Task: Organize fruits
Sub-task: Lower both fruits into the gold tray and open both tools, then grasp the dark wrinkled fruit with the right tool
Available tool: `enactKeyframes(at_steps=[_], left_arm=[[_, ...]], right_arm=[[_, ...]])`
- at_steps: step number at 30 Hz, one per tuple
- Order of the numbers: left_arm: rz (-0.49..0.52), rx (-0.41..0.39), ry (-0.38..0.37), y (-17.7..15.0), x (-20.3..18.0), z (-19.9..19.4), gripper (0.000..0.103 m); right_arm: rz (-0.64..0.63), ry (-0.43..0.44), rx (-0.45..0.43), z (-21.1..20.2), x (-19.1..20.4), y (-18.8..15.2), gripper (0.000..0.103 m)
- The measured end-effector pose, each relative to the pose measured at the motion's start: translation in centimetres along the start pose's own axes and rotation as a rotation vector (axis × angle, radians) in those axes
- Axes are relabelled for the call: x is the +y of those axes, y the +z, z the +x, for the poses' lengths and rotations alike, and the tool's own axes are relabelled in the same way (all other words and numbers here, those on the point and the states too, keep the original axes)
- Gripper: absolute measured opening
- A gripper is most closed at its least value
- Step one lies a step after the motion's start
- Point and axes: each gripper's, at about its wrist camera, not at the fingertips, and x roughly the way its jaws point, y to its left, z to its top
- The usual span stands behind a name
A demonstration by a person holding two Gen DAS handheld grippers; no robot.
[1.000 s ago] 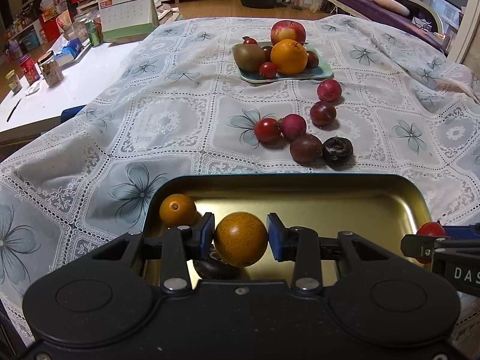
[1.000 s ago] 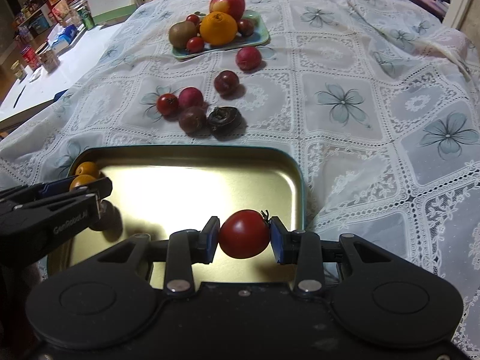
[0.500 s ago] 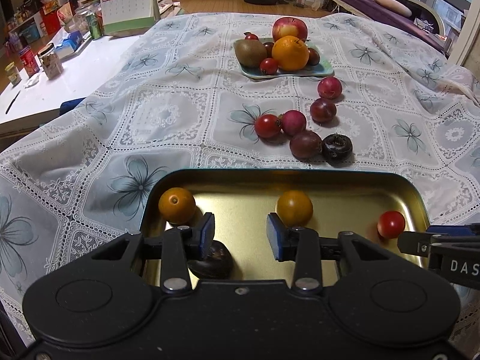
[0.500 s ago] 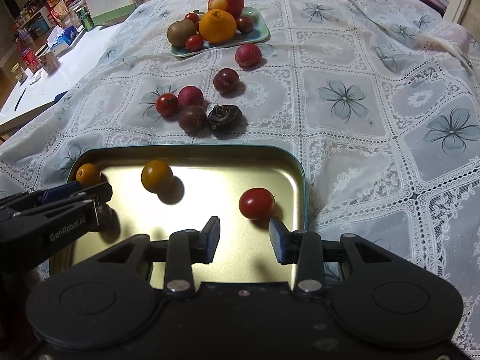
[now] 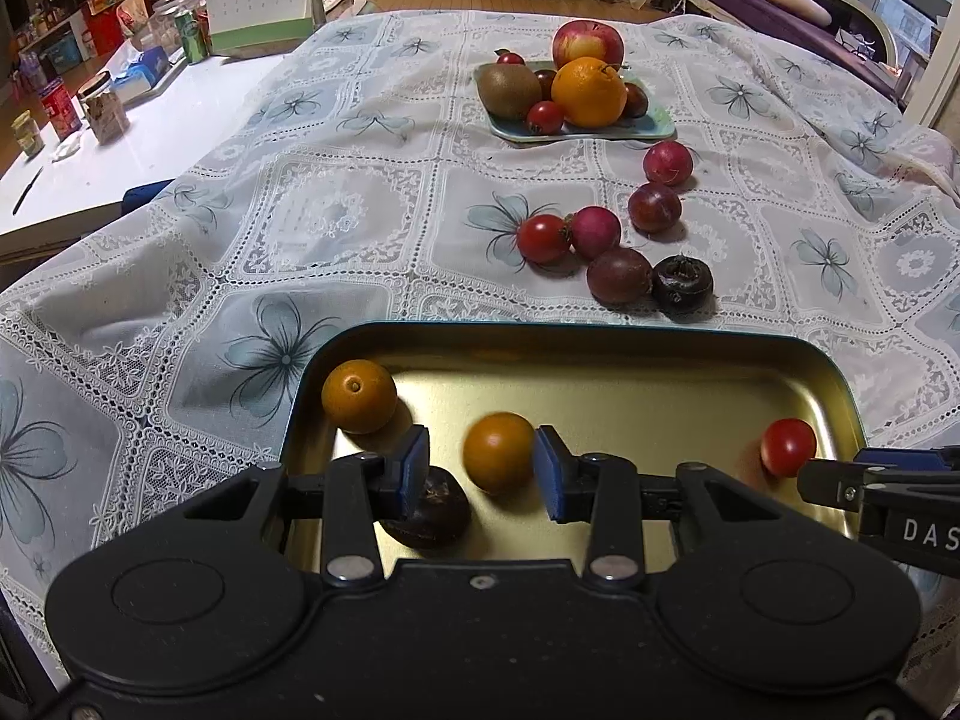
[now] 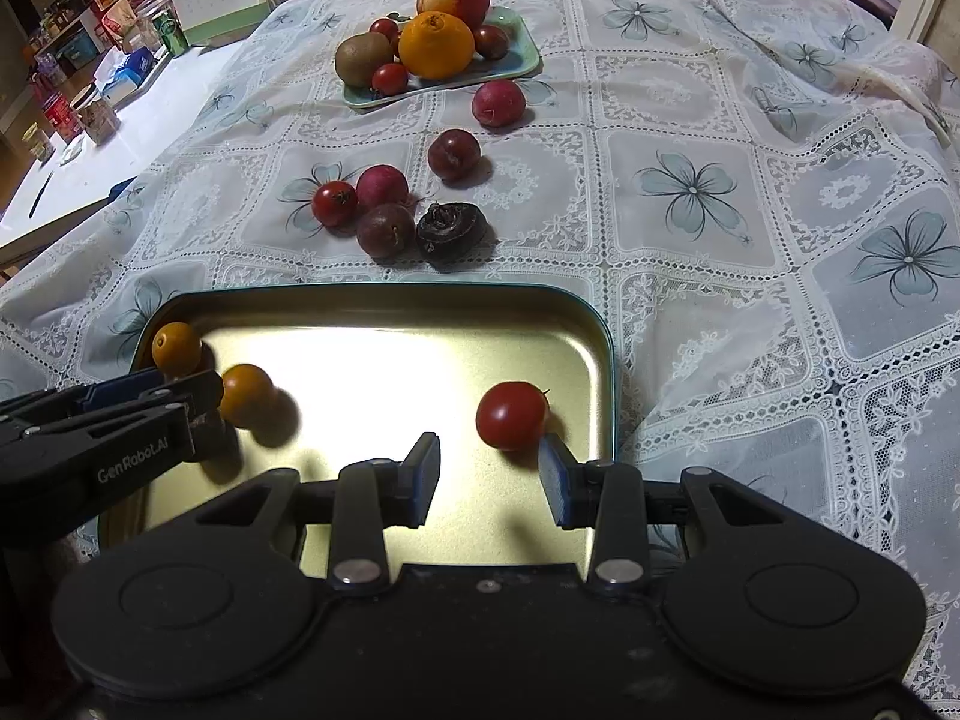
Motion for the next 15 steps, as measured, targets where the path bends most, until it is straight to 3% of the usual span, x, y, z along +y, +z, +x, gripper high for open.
enactKeyframes(at_steps=[15], left_arm=[[-0.005,0.043,-0.023,1.2,0.7,0.6,0.047]], right_arm=[[0.018,0.002,0.019,0.6,-0.3,0.8,0.039]])
